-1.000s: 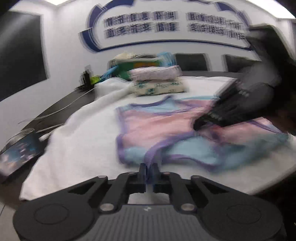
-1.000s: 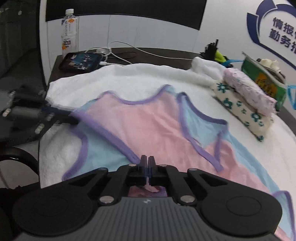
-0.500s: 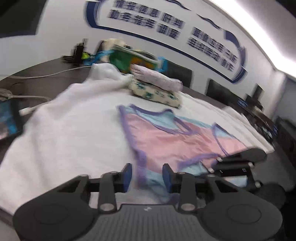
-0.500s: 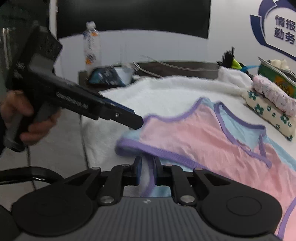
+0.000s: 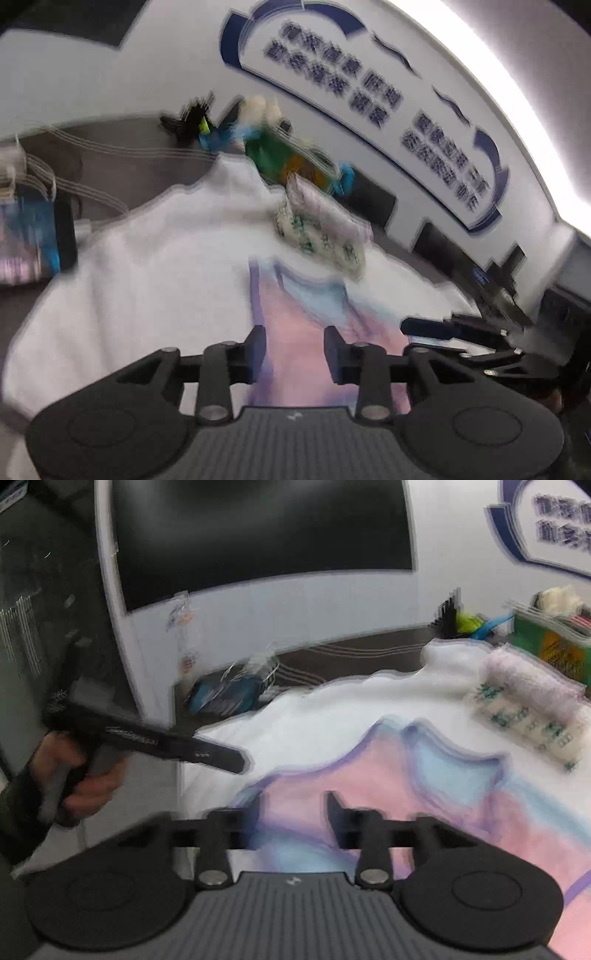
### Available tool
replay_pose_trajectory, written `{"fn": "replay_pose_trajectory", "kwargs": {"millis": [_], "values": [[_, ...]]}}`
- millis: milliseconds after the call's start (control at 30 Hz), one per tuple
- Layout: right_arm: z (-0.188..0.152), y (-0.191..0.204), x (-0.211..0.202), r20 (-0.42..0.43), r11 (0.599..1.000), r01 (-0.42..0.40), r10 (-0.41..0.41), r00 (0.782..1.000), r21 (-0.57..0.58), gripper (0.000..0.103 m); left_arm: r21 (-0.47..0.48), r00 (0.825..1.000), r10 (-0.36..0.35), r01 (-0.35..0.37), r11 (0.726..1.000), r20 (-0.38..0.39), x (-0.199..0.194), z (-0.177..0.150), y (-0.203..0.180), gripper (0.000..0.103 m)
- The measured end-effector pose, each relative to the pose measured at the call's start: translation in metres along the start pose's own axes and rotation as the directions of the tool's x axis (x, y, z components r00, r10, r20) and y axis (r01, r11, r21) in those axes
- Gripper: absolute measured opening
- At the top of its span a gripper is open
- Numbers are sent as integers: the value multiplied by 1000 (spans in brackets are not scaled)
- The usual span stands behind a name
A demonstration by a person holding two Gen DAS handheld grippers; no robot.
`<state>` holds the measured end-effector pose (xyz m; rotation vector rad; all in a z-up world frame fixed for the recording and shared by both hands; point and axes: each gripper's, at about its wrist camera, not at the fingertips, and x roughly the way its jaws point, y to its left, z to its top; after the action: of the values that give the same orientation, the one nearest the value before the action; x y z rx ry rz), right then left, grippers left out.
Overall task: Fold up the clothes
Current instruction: 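Grasp the folded trim edge with both grippers and lift it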
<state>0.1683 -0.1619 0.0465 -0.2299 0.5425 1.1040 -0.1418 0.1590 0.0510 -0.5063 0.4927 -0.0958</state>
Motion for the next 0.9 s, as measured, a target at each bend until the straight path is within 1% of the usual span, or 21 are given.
{"fn": "replay_pose_trajectory", "kwargs": {"millis": [67,133,200,300,367,433,500,533,633,700,733,767,800,833,867,900], "values": [[15,-22,12,-7,996,90,-90,996,8,48,-13,999,44,-44,999,9,24,16,-6,43],[27,-45,33,-47,993,114,-113,993,29,47,-58,997,77,-77,995,2,51,25,-10,43],[35,-65,50,-76,987,146,-142,987,59,47,-120,995,101,-101,988,-6,76,26,-17,43],[39,-88,63,-95,982,158,-148,984,103,47,-150,998,66,-67,986,-13,102,19,-28,43],[40,-98,69,-105,980,157,-145,984,121,47,-138,997,79,-81,987,-23,110,15,-26,44],[44,-102,77,-119,980,161,-148,982,113,47,-132,995,94,-97,987,-35,113,11,-19,43],[45,-102,83,-134,983,150,-135,982,105,47,-162,994,99,-106,981,-48,108,9,-1,43],[45,-101,86,-142,987,131,-116,983,95,47,-181,994,101,-108,977,-49,106,8,6,42],[42,-98,96,-160,995,47,-32,987,89,47,-216,995,89,-97,972,-46,105,6,18,42],[42,-97,111,-179,995,1,16,984,96,47,-216,993,103,-112,970,-50,111,8,21,40],[41,-97,120,-192,996,-14,31,981,94,43,-217,993,105,-115,969,-54,114,8,22,39],[41,-98,128,-204,996,-24,43,978,91,40,-215,993,102,-113,970,-62,118,9,22,32],[40,-98,135,-218,995,-30,50,975,95,31,-209,993,98,-111,971,-72,122,9,21,19],[39,-98,142,-232,994,-35,57,971,100,16,-198,992,96,-110,974,-77,123,7,19,13],[37,-99,148,-252,994,-32,57,966,103,7,-184,992,96,-109,977,-79,124,5,17,8],[36,-98,149,-257,996,-26,48,965,90,0,-169,992,96,-108,980,-80,124,3,15,8]]}}
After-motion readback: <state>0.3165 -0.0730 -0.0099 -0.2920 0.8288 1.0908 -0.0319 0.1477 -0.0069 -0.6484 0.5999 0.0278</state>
